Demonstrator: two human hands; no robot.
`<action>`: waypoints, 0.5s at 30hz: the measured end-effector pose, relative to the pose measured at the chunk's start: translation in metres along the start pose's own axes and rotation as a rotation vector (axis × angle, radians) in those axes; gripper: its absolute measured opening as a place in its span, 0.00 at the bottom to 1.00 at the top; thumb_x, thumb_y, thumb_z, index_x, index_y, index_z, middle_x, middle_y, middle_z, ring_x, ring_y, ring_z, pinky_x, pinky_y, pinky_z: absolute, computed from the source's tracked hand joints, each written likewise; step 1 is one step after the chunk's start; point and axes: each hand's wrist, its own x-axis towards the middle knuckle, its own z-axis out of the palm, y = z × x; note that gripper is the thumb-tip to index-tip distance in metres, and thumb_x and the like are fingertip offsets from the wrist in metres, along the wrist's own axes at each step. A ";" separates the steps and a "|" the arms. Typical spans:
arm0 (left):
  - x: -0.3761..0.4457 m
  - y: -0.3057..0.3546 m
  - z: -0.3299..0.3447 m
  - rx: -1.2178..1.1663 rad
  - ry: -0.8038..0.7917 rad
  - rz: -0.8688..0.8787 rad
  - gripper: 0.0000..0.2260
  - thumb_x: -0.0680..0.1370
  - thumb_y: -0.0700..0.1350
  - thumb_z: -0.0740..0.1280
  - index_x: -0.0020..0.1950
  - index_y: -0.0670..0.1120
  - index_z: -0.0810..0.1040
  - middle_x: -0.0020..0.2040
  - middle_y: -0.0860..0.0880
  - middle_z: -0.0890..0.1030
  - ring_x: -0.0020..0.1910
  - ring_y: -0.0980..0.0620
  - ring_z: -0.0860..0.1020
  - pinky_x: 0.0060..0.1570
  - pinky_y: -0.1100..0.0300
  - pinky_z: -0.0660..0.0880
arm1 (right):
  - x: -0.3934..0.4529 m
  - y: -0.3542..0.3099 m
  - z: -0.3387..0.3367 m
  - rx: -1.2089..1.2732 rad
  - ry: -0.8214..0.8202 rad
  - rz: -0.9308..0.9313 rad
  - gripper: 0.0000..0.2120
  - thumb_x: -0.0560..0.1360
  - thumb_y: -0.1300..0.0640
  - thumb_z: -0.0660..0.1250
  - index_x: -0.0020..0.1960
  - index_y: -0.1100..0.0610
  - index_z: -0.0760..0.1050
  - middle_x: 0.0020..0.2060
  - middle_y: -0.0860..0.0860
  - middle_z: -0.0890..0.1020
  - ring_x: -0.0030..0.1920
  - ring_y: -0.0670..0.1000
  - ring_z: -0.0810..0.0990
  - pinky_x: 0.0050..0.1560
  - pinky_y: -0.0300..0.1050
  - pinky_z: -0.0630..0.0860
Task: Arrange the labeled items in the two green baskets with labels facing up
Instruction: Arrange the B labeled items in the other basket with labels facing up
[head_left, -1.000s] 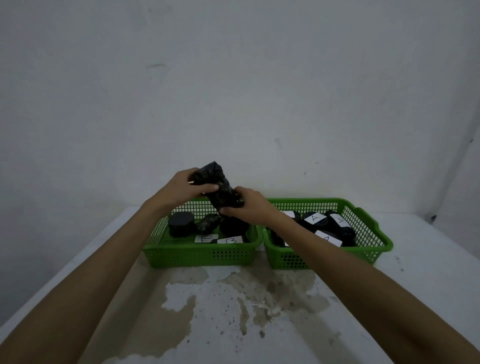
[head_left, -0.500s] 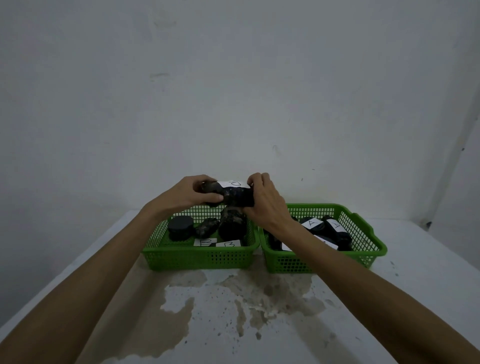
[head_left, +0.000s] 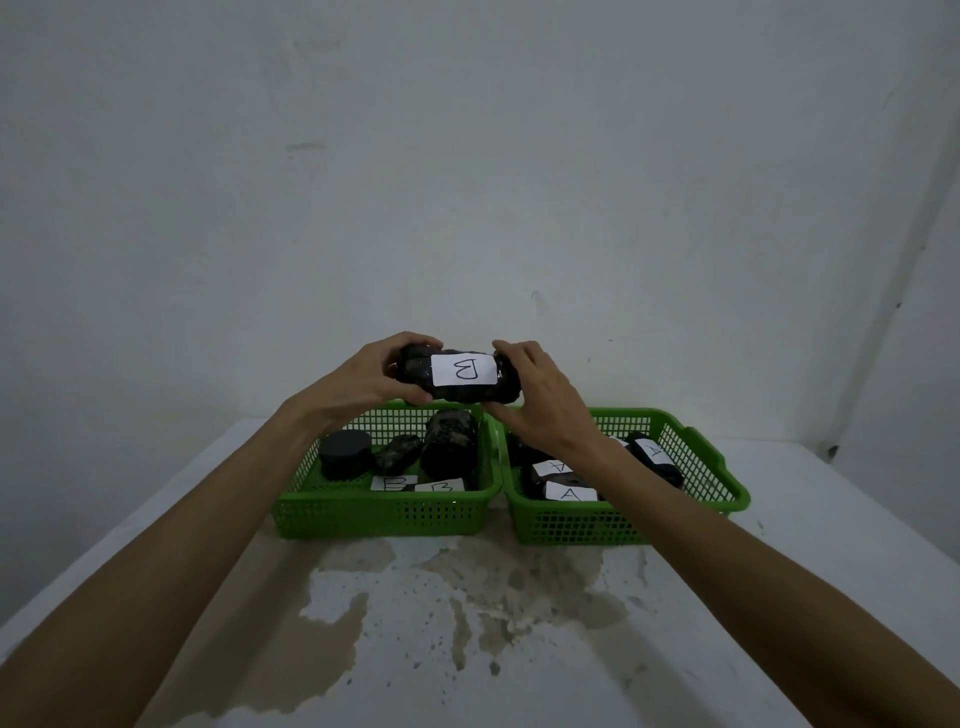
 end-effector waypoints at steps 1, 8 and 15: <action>-0.001 -0.004 -0.005 0.014 -0.005 -0.020 0.30 0.70 0.32 0.75 0.68 0.52 0.74 0.62 0.51 0.79 0.62 0.51 0.77 0.57 0.56 0.78 | 0.002 -0.002 0.003 -0.005 -0.026 -0.003 0.33 0.72 0.49 0.74 0.72 0.56 0.67 0.62 0.55 0.74 0.59 0.56 0.76 0.52 0.56 0.80; -0.030 -0.058 -0.043 0.238 0.215 -0.146 0.33 0.71 0.64 0.72 0.73 0.53 0.70 0.66 0.54 0.74 0.62 0.53 0.74 0.58 0.55 0.73 | 0.024 -0.041 0.063 -0.060 -0.419 0.049 0.30 0.68 0.45 0.77 0.65 0.56 0.71 0.55 0.54 0.75 0.50 0.56 0.77 0.49 0.51 0.77; -0.053 -0.127 -0.069 0.588 0.261 -0.168 0.22 0.76 0.56 0.69 0.67 0.48 0.76 0.63 0.49 0.79 0.56 0.55 0.75 0.55 0.58 0.72 | 0.047 -0.069 0.146 -0.045 -0.764 0.026 0.21 0.70 0.49 0.77 0.55 0.58 0.74 0.51 0.56 0.78 0.49 0.57 0.78 0.46 0.50 0.77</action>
